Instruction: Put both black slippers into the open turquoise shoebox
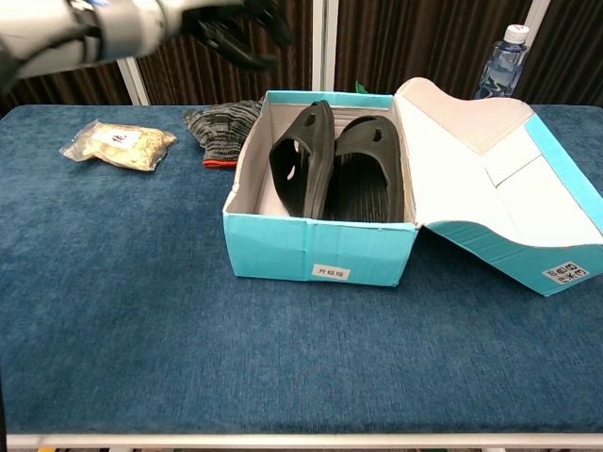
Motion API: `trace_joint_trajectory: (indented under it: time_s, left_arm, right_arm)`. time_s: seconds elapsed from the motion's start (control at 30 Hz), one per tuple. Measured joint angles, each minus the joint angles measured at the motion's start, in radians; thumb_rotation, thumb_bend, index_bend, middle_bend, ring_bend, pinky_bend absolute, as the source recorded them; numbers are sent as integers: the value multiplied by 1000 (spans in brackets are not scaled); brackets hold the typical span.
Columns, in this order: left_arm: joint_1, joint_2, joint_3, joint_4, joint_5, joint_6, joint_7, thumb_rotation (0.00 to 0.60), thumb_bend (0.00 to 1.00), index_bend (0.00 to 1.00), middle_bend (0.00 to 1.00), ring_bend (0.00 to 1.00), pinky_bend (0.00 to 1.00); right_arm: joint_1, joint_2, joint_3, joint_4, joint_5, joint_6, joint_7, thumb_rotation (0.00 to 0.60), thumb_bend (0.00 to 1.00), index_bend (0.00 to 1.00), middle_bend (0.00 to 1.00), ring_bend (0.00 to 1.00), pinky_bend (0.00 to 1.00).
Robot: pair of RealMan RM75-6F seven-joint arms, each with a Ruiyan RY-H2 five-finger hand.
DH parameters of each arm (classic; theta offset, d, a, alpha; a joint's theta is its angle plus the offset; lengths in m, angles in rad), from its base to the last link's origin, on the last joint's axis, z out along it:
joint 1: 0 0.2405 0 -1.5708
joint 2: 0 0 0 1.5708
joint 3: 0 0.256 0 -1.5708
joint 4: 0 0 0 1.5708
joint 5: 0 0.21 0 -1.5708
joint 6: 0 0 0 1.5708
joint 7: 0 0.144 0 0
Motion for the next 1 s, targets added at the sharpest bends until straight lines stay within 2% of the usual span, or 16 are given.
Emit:
trace_joint_trajectory:
  time_s: [0.1, 0.13, 0.33, 0.5, 0.63, 0.83, 1.0]
  left_arm:
    - [74, 41, 4, -27, 35, 104, -17, 592, 367, 265, 217, 59, 190]
    - [106, 57, 9, -36, 45, 149, -13, 600, 361, 265, 218, 58, 190]
    - [300, 146, 65, -82, 70, 380, 64, 600, 287, 265, 218, 59, 182]
    - [461, 202, 122, -141, 92, 563, 110, 600, 286, 265, 218, 59, 176]
    - [598, 241, 190, -194, 132, 700, 157, 600, 283, 265, 218, 59, 170]
    - [743, 271, 283, -253, 233, 828, 211, 600, 265, 265, 217, 59, 164]
    - [806, 276, 325, -288, 304, 866, 253, 600, 265, 265, 217, 59, 163]
  right_arm:
    - [2, 3, -2, 4, 5, -13, 17, 600, 147, 0, 75, 0, 0]
    - [3, 5, -2, 7, 9, -19, 28, 600, 147, 0, 74, 0, 0]
    - [11, -1, 0, 38, 14, -37, 84, 600, 148, 0, 71, 0, 0]
    - [20, -21, -3, 56, -19, -33, 119, 600, 147, 0, 76, 0, 0]
    - [23, -42, -11, 68, -39, -28, 122, 600, 147, 0, 78, 0, 0]
    - [19, -58, -24, 64, -55, -19, 107, 600, 147, 0, 81, 0, 0]
    - [17, -67, -30, 68, -61, -15, 81, 600, 148, 0, 80, 0, 0]
